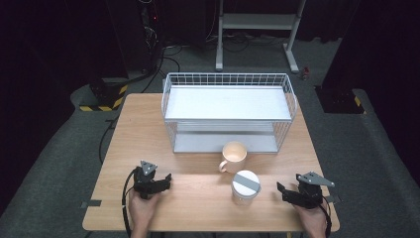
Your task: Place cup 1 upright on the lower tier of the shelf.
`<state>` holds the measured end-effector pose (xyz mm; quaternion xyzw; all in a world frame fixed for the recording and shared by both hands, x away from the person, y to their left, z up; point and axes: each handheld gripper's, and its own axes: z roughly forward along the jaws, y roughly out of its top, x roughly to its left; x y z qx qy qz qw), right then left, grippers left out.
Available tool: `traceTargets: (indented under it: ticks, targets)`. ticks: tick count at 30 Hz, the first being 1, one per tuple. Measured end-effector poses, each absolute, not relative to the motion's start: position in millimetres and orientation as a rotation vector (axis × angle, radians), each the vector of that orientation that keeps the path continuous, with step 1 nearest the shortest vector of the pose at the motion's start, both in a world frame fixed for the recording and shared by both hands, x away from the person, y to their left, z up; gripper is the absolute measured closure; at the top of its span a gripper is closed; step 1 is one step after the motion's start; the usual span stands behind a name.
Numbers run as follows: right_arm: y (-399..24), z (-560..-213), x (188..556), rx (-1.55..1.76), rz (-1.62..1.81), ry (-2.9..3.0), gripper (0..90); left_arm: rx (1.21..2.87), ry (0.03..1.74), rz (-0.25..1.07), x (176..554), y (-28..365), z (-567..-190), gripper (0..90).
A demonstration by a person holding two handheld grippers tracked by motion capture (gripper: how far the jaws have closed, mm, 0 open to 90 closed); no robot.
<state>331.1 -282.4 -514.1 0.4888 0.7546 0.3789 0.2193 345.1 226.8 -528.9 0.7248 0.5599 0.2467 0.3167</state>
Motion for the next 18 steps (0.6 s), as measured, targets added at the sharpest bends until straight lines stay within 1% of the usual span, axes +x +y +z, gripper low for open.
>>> traceTargets:
  ticks: [7, 18]
  targets:
    - [-275.0, -510.9, 317.8, 1.294, 1.088, 2.107, 15.0, 1.908, 1.473, 0.648, 345.2, 227.2, -528.8, 17.3]
    - [-256.9, -508.6, 309.0, 1.195, 1.128, 2.162, 14.3, 1.907, 1.475, 0.65, 345.4, 226.9, -528.9, 17.3]
